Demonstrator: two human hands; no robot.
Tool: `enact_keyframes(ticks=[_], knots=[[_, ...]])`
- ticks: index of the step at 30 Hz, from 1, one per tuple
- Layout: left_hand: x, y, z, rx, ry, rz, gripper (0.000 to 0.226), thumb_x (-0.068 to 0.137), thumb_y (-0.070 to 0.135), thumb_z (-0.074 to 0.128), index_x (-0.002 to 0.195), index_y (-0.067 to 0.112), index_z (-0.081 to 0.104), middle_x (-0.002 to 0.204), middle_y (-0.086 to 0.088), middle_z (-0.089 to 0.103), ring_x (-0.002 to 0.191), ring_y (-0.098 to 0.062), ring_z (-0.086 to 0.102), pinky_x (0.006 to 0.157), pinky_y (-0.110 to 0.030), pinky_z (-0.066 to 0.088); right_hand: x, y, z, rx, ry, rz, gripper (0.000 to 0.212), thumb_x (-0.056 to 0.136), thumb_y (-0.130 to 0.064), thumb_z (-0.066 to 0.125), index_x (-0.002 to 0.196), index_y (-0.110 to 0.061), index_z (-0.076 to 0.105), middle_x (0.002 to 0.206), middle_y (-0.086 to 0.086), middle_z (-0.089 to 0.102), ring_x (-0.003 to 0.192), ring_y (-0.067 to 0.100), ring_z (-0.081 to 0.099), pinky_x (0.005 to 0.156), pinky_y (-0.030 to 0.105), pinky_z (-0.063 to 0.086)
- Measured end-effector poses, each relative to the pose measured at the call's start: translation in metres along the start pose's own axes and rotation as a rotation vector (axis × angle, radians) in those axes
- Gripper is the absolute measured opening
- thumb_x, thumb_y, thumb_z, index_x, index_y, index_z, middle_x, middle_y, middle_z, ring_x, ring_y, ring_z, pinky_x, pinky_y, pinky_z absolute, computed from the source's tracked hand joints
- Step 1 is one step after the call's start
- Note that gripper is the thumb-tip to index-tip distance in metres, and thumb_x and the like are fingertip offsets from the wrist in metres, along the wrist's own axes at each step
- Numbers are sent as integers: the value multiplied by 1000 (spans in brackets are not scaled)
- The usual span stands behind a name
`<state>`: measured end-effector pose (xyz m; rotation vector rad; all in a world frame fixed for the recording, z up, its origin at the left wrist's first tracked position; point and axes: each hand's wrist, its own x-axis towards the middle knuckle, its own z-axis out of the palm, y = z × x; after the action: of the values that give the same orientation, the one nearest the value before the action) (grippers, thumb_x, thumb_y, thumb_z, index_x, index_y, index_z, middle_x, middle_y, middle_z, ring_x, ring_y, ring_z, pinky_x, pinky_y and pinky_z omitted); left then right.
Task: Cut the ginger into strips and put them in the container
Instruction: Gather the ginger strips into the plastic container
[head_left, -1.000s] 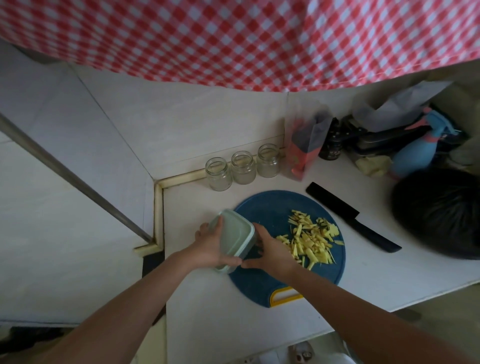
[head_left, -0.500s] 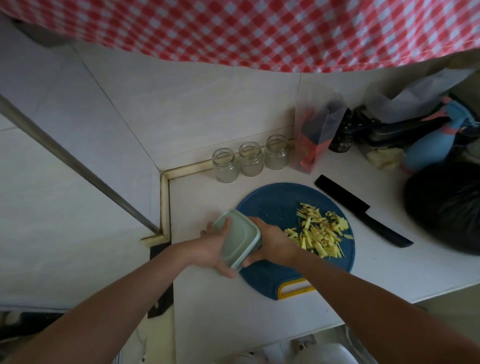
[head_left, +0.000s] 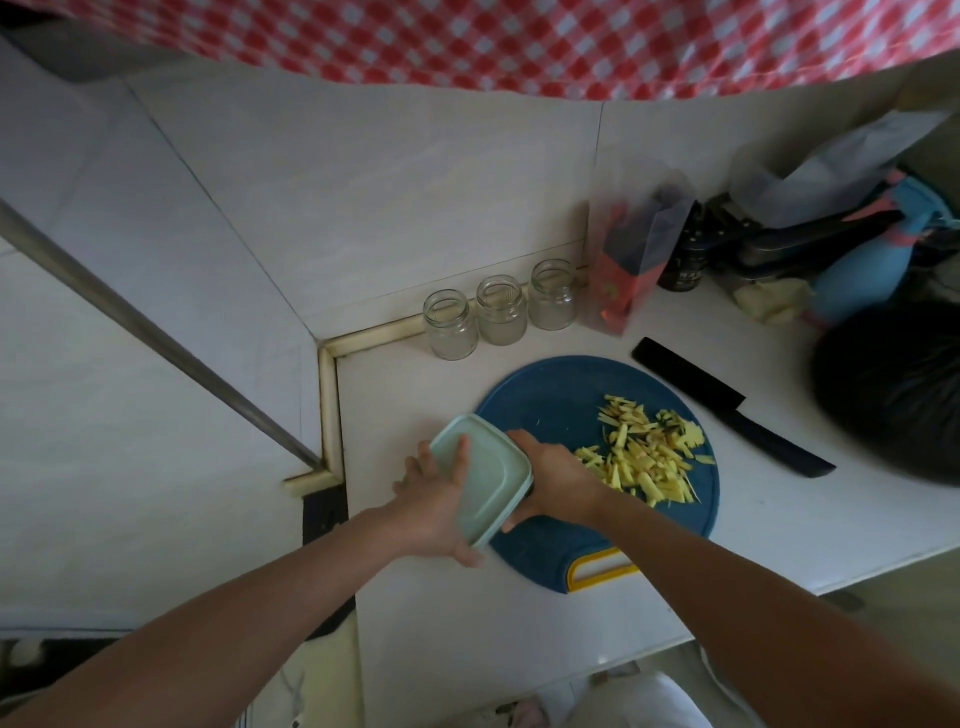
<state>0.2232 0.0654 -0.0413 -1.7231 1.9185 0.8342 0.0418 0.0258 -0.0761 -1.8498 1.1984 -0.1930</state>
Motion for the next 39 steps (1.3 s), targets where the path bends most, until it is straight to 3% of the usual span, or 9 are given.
enact_keyframes(ticks=[8,17,20,24,28,31,35,37,39], knots=[[9,-14,-8,-76,-21,2,135,65,49,77,137,31,-36,147,-18,-18,137,-37,4,111,-47,27,8,-6,0,-7,-12,6,89,54,-33,90,127,-25,41,109,-6,64,99,11,59,80,26,48],[10,-23,-8,-75,-4,41,128,69,52,73,139,32,-32,148,-14,-21,138,-37,2,113,-51,21,8,-7,10,-19,7,23,88,57,-31,88,129,-23,38,110,-3,65,101,16,60,81,30,49],[12,-36,-9,-226,115,85,127,62,45,81,148,30,-11,146,-7,8,135,-26,22,110,-40,30,5,-8,11,-43,59,7,95,56,-29,88,135,-22,37,120,-2,58,111,16,53,91,31,46],[15,-60,-9,-591,352,-9,106,65,19,84,147,21,17,122,-6,56,109,-21,57,87,-30,47,-2,-8,16,-58,94,10,91,64,-18,82,141,-22,32,122,1,43,110,16,45,87,24,40],[7,-67,-7,-846,457,5,45,68,5,81,110,7,63,97,-7,69,80,-13,62,69,-15,49,-9,-18,3,-36,104,87,43,89,-3,48,131,-12,51,122,8,53,115,23,50,94,26,40],[-8,-57,-14,-987,644,81,23,72,4,77,87,17,67,78,3,62,71,-10,57,62,-8,45,-12,-28,-9,365,137,141,29,95,-22,50,122,-22,60,114,-2,63,106,16,60,90,32,51],[-31,-36,-37,-1073,709,217,18,77,17,75,86,31,69,82,10,69,80,-7,63,71,-17,49,-11,-33,-12,499,284,124,21,96,-34,52,114,-29,61,105,-9,65,99,14,62,82,31,54],[-38,-33,-49,-1003,575,288,26,73,38,76,98,40,69,101,13,67,98,-4,61,83,-22,49,-12,-34,-15,622,339,142,16,98,-30,49,107,-31,62,104,-10,65,101,15,60,86,32,52],[-43,-35,-58,-944,388,354,55,61,51,77,114,51,60,125,15,55,118,-3,49,97,-30,44,-15,-35,-18,778,293,168,18,99,-29,48,109,-30,63,109,-6,65,105,16,59,87,34,54]])
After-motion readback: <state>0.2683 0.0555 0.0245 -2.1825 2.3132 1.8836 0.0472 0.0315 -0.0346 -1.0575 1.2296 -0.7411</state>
